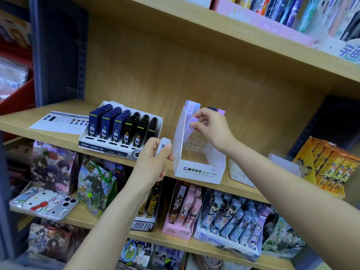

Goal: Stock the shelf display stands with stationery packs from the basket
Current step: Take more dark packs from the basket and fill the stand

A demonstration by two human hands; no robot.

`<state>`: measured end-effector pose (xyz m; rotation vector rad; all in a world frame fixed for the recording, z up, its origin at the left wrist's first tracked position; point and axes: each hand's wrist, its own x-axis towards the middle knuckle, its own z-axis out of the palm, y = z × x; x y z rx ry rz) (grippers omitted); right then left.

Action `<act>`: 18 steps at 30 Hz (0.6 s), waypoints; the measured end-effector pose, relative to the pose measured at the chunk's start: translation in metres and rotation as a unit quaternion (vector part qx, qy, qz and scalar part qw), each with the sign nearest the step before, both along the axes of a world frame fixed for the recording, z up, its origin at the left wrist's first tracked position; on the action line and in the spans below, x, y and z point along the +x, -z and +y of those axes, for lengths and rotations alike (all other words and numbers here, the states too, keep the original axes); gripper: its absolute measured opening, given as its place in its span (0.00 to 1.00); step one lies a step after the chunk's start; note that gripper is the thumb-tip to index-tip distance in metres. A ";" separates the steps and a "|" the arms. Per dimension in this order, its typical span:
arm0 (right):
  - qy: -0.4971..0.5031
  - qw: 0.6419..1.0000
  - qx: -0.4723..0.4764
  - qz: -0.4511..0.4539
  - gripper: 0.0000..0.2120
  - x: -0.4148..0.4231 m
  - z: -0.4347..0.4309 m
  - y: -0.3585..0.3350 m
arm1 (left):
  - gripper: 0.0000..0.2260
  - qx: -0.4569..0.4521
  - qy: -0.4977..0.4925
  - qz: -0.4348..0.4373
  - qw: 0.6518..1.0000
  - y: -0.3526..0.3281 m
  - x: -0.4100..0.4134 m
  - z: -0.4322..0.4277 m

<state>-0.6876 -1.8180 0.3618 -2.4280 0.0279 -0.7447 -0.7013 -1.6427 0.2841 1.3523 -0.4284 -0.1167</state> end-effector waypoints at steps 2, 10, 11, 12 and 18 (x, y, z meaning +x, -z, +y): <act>0.007 0.999 -0.031 0.009 0.09 0.008 0.002 0.005 | 0.06 -0.004 0.003 0.005 1.000 0.000 0.001 0.001; 0.045 0.995 -0.072 -0.060 0.12 0.025 0.001 0.020 | 0.07 -0.005 0.010 0.017 1.000 0.002 0.004 0.001; 0.044 0.994 -0.078 -0.065 0.13 0.025 0.001 0.021 | 0.07 -0.005 0.012 0.014 1.000 0.002 0.005 0.002; 0.045 0.993 -0.084 -0.068 0.13 0.026 0.000 0.023 | 0.07 -0.003 0.015 0.009 1.000 0.002 0.005 0.002; 0.055 0.992 -0.091 -0.073 0.13 0.015 0.008 0.029 | 0.08 -0.026 0.040 0.037 0.998 0.003 0.006 0.001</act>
